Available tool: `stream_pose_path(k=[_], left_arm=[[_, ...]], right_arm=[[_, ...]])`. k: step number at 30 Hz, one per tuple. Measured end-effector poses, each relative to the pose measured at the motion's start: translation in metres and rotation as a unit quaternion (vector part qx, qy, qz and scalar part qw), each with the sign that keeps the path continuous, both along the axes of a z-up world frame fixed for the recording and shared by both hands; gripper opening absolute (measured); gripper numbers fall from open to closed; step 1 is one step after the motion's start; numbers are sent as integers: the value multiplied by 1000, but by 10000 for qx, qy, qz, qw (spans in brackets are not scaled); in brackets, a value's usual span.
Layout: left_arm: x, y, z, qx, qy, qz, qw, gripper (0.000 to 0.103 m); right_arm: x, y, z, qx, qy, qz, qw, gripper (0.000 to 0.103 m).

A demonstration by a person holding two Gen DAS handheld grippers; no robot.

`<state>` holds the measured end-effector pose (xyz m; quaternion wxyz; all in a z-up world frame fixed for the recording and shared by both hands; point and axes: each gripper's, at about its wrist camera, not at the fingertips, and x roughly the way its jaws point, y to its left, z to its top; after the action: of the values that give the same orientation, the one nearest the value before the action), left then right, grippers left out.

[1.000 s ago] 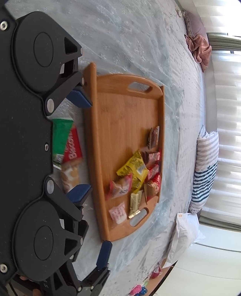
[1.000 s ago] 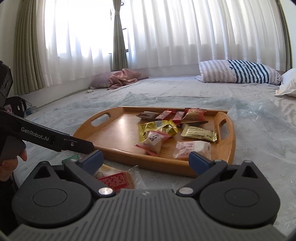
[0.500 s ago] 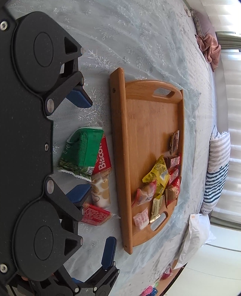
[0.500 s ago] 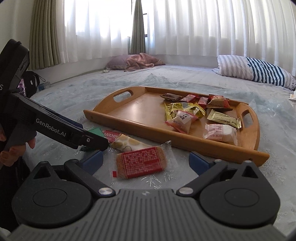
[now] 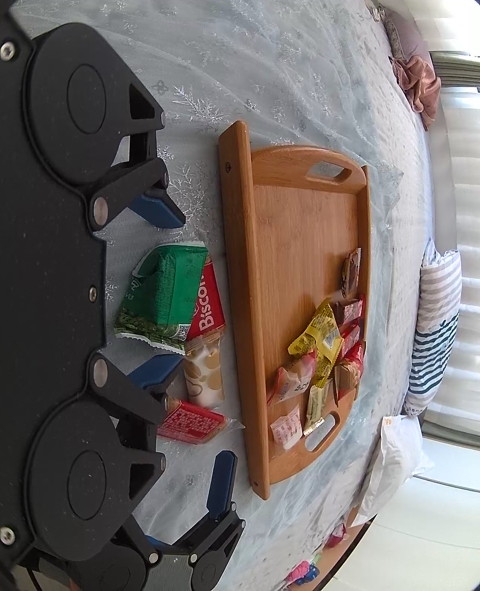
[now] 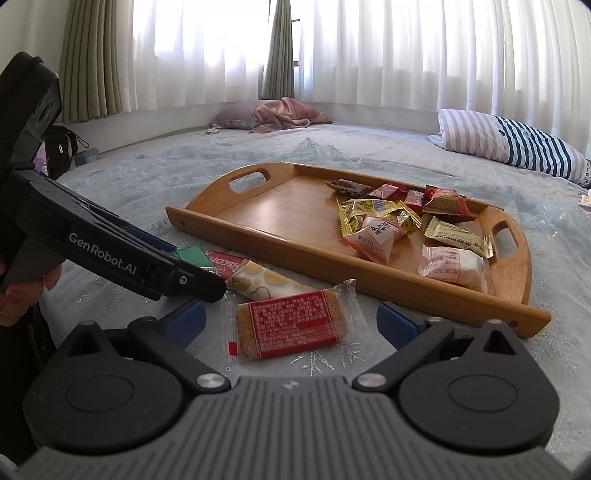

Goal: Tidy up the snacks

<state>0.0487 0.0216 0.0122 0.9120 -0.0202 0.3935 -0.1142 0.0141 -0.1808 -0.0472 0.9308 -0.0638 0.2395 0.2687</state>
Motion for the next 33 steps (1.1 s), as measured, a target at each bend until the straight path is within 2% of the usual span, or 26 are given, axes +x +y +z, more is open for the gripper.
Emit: stream_pose_path(k=[6, 11, 21, 23, 24, 27, 29, 31, 33], left_arm=[[-2, 2, 0, -35, -5, 37, 10000, 59], [-2, 6, 3, -89, -4, 174, 9998, 52], [-7, 10, 13, -102, -135, 224, 9996, 50], [-6, 11, 16, -107, -166, 239, 9995, 50], [-6, 11, 16, -106, -178, 251, 9995, 50], [-6, 12, 19, -96, -207, 274, 9994, 50], [-6, 13, 20, -94, -221, 286, 9993, 50], [-6, 14, 19, -88, -221, 298, 9993, 50], [-5, 14, 19, -68, -214, 310, 9993, 50]], right_arm=[[3, -2, 0, 186, 184, -17, 9997, 100], [6, -4, 1, 386, 341, -64, 9987, 89], [1, 0, 6, 109, 248, -176, 9995, 55], [2, 0, 7, 69, 250, -195, 9995, 56], [2, 0, 7, 83, 239, -226, 9994, 68], [7, -4, 6, 181, 323, -314, 9988, 85], [10, -7, 5, 220, 353, -393, 9984, 88], [14, -9, 4, 216, 380, -382, 9983, 97], [20, -9, 3, 119, 459, -206, 9987, 99]])
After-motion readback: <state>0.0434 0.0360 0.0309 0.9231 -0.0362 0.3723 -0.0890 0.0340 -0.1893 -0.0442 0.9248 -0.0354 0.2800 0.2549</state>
